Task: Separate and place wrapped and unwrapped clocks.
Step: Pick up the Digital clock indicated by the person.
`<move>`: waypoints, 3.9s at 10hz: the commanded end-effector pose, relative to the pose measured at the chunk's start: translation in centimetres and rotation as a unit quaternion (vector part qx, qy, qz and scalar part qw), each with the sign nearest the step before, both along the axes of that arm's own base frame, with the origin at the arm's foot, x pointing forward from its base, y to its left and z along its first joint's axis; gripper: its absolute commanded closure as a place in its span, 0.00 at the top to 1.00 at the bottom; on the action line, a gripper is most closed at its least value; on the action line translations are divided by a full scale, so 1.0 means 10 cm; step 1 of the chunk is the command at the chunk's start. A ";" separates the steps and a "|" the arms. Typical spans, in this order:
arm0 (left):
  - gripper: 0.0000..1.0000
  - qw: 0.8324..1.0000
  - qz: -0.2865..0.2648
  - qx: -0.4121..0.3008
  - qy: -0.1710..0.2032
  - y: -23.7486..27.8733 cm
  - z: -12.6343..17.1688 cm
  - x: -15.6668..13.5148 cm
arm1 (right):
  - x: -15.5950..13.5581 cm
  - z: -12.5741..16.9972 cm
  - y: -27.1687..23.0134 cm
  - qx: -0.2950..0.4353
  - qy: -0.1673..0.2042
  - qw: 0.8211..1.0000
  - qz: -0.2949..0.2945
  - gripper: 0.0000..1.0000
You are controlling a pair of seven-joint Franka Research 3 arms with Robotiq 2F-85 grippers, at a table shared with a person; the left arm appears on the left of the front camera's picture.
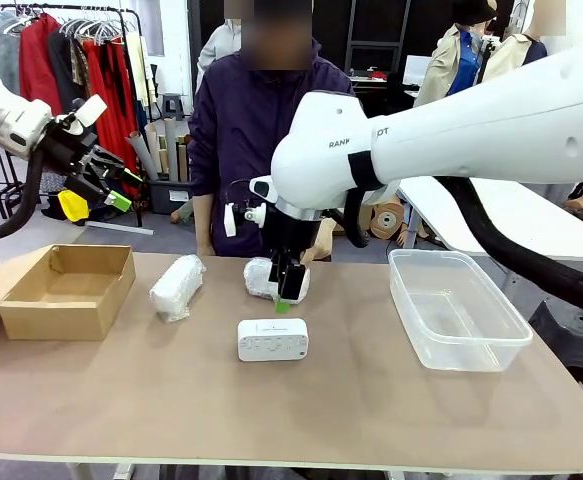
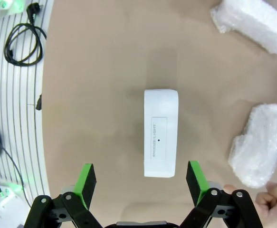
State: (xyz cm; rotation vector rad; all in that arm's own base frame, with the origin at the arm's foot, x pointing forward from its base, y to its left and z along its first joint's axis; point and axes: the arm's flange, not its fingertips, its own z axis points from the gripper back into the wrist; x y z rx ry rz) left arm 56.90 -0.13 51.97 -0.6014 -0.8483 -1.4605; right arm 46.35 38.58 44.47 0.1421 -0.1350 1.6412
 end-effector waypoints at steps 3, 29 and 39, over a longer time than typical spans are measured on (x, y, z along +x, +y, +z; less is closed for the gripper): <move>1.00 1.000 0.001 0.000 -0.001 0.01 0.01 0.00 | 0.07 -0.15 0.12 -0.018 -0.004 1.000 -0.008 1.00; 1.00 1.000 0.001 0.000 -0.001 0.01 0.01 0.00 | 0.43 -1.16 0.15 -0.039 0.009 0.999 0.022 0.20; 1.00 1.000 0.001 0.000 -0.001 0.01 0.01 0.00 | 0.36 -0.05 0.23 0.013 0.016 1.000 0.013 0.00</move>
